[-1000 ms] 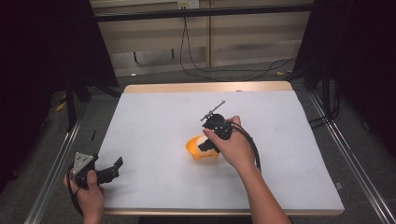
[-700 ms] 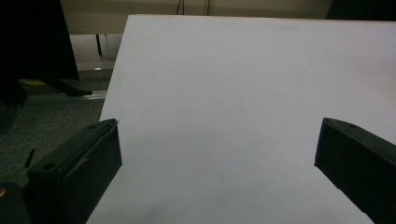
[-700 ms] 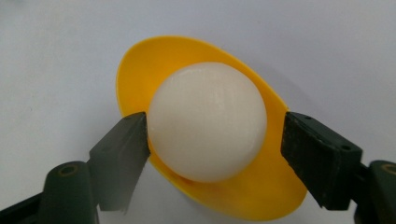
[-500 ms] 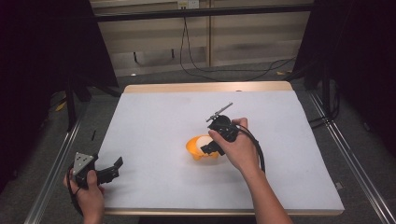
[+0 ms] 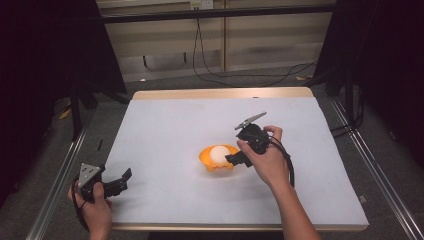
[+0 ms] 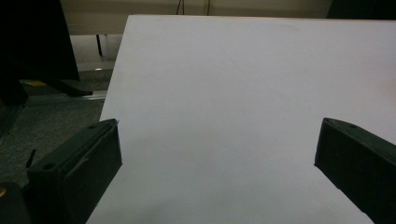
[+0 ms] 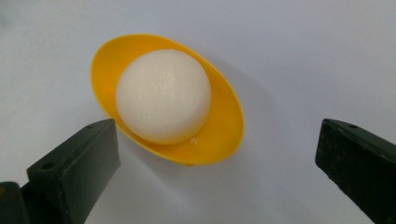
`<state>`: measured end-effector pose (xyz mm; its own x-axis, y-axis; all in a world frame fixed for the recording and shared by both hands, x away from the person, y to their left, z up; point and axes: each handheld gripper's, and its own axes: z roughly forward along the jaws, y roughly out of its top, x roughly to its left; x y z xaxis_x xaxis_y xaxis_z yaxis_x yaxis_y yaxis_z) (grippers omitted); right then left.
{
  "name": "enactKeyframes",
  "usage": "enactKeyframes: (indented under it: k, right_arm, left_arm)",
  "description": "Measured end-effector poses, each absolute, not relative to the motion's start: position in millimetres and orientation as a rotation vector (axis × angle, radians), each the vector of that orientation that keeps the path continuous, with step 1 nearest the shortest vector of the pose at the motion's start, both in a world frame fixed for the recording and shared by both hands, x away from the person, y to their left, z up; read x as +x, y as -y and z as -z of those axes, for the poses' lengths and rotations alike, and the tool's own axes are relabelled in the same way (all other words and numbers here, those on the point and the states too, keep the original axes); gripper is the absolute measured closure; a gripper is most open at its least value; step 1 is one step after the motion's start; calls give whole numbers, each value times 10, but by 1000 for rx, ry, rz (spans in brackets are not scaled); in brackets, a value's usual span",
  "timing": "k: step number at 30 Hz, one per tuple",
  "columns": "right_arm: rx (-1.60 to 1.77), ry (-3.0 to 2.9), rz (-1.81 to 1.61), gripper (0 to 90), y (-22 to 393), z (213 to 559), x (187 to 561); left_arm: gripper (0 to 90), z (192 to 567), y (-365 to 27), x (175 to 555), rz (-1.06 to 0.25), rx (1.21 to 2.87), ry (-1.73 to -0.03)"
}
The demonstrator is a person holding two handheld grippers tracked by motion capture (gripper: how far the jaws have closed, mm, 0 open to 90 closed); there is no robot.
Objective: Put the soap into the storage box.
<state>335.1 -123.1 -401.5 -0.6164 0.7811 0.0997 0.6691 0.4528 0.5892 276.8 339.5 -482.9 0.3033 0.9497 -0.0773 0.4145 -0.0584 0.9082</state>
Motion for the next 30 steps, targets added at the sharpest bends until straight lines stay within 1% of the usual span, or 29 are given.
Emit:
enactKeyframes:
  k: [14,15,17,27,30]
  right_arm:
    - [1314,-2423,-924,0,1635,4070,3224]
    - [1335,-2402,-951,0,1722,4105,3193]
    - [1334,-2398,-957,0,1752,4122,3183]
    - [1392,-2313,-994,0,2189,4339,2981]
    - [1402,-2298,-1011,0,2261,4363,2946]
  left_arm:
    - [5,4831,-3394,2767,-718,1636,-1263]
    - [6,4830,-3395,2766,-721,1640,-1261]
    - [6,4829,-3392,2764,-725,1640,-1262]
    - [6,4830,-3393,2767,-726,1642,-1263]
    - [6,4830,-3395,2767,-724,1642,-1261]
